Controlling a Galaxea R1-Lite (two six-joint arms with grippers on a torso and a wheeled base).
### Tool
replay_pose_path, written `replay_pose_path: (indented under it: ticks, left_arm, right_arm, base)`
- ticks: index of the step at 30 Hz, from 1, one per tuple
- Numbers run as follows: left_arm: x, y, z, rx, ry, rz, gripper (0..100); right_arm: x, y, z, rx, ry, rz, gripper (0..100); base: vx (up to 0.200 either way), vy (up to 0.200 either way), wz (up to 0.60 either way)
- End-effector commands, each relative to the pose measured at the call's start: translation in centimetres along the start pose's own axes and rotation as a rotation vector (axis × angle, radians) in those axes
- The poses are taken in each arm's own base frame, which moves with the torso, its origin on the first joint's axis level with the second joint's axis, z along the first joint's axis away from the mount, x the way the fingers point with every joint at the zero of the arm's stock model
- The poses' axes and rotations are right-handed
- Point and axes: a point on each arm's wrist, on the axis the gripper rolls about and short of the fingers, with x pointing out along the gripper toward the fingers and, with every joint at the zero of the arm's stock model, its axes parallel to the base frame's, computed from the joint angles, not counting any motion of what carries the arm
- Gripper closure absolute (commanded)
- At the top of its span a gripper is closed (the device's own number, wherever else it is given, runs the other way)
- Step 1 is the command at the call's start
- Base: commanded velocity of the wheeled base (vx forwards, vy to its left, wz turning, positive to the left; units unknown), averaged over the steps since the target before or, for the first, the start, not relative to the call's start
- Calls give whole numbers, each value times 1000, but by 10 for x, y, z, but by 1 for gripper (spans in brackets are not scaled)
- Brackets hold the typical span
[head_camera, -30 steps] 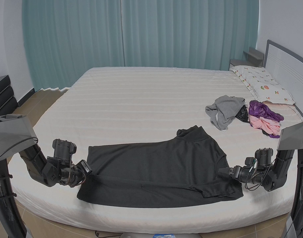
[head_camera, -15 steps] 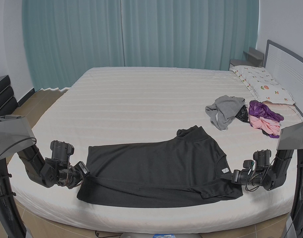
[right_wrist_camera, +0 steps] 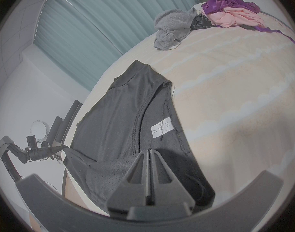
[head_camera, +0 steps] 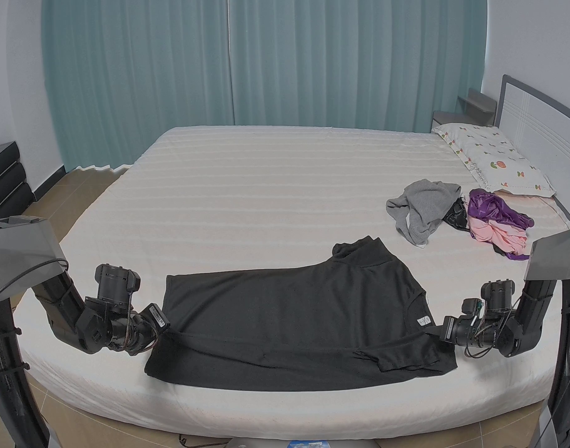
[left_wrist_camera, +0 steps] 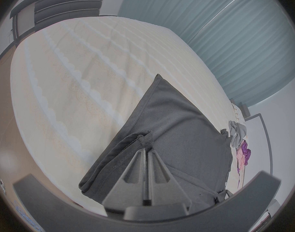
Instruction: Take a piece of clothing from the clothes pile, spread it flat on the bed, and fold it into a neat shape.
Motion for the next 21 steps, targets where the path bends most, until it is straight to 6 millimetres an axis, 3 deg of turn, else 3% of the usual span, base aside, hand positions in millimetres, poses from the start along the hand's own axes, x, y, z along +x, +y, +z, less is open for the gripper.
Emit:
replay_pose_path:
  ticks: [1,13,21]
  left_arm:
    - [-3,-2,1,2,-5,-9,100]
    - [-36,-6,1,7,-45,-47,100]
    - [-55,-5,-1,8,-64,-67,100]
  right_arm:
    - [-9,-1,1,11,-13,-3,100]
    - [-62,13,-7,3,-106,45,100]
    - [-86,22,-19,-14,-174,68,100]
  base:
    - [0,0,0]
    - [0,0,0]
    - [0,0,0]
